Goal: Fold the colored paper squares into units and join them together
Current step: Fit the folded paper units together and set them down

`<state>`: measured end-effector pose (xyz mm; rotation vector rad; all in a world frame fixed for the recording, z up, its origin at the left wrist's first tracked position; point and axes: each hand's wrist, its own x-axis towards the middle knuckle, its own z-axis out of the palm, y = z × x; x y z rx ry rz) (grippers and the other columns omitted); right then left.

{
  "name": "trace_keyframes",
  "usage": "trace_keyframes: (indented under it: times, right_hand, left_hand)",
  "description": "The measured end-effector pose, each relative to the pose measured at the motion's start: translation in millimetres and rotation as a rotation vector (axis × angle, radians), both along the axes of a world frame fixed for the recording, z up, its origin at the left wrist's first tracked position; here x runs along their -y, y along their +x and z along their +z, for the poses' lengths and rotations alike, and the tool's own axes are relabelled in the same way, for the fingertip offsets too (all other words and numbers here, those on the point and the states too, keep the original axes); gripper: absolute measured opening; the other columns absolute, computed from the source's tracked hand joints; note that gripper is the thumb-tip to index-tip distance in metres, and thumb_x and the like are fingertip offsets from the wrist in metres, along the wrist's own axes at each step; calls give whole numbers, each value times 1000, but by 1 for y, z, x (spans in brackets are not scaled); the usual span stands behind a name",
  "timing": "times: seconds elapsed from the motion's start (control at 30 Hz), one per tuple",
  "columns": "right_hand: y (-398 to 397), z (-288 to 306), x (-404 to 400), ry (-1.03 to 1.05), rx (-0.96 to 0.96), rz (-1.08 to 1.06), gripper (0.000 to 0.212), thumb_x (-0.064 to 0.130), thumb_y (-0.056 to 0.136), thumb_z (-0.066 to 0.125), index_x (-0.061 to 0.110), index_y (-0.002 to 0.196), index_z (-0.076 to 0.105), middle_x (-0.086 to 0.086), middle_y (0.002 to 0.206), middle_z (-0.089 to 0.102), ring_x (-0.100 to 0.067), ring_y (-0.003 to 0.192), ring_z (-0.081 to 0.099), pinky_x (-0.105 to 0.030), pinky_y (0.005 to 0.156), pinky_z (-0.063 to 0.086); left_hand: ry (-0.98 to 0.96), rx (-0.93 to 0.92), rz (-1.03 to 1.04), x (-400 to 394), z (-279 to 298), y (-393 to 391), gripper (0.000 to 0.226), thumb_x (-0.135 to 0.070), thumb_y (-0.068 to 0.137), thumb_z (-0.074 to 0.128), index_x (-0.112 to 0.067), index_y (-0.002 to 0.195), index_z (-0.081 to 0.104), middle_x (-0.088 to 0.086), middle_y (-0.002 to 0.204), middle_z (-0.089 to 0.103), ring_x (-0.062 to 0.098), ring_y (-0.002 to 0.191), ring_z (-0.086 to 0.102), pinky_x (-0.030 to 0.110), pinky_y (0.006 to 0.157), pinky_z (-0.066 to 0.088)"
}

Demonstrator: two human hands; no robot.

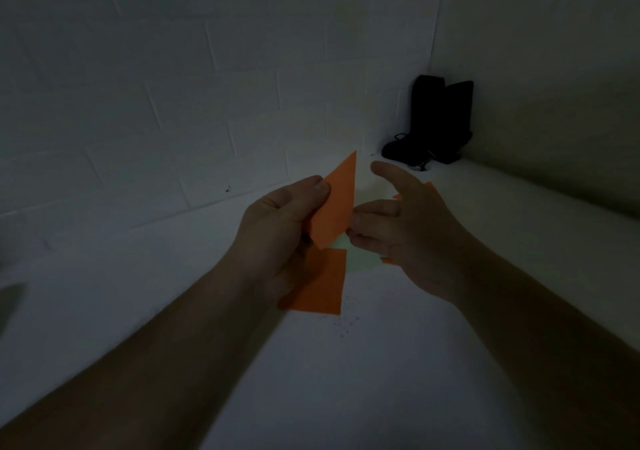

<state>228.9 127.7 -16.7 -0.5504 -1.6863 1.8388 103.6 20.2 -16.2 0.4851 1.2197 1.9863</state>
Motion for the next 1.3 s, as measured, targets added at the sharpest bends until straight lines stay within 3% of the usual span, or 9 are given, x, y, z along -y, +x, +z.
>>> trace_keyframes:
  times: [0.2,0.37,0.5,0.57,0.67,0.77,0.87,1.17,1.3]
  right_hand:
    - [1,-1,-2,19,34,7,81,-10,83,72,22,149,38,-12,91,77,-27,90,75,-32,75,61]
    - [7,3,-5,33,27,43,72,-8,87,65,21,148,39,-18,106,73,-31,100,72,-39,86,59]
    - [2,0,-4,24,1,24,67,-10,86,66,24,140,46,-9,85,74,-23,88,72,-35,78,61]
    - [1,-2,-6,3,-24,10,63,-11,86,66,25,136,50,-6,78,71,-22,83,70,-36,78,62]
    - [2,-1,-9,-49,-85,-42,55,-7,88,66,23,132,54,-5,83,72,-20,84,72,-38,81,61]
    - [-4,-5,-12,-170,-186,-88,53,-4,90,65,19,135,51,-1,74,69,-15,73,70,-35,81,60]
    - [-7,-7,-14,-195,-183,-91,56,1,90,69,18,139,50,1,70,65,-12,67,68,-35,78,59]
    - [-8,-10,-10,-163,-192,-71,53,-2,89,68,14,136,50,-5,74,65,-14,73,68,-33,78,59]
    - [-10,-12,-8,-104,-133,-47,59,2,85,74,19,136,51,-7,99,74,-19,94,73,-38,85,59]
  left_hand:
    - [-17,-120,25,0,-3,-2,29,-14,91,75,-6,119,73,14,102,79,21,84,77,27,69,60]
    - [-65,-287,66,1,-2,-2,22,-15,90,78,-11,112,76,9,97,80,19,82,77,27,70,60]
    - [-105,-441,71,2,-3,1,16,-14,89,78,-15,104,79,5,90,80,15,75,74,27,67,61]
    - [-76,-429,35,4,-1,4,21,-13,90,76,-17,111,77,10,91,79,17,76,74,28,67,61]
    - [9,-343,-82,5,-1,5,45,-13,90,75,-25,131,64,10,100,79,23,93,77,33,82,63]
    - [-28,-468,-91,0,-6,6,54,-8,86,80,-26,132,60,1,102,79,21,97,77,34,87,62]
    - [-39,-510,-58,-3,-11,6,56,-3,87,78,-20,136,59,8,99,78,26,97,76,41,91,61]
    - [-28,-398,-7,-6,-11,3,57,-1,91,73,-22,140,52,18,91,71,28,90,73,39,88,63]
    - [-65,-451,11,-3,-10,3,55,-5,92,74,-19,140,50,28,100,70,30,93,76,29,81,63]
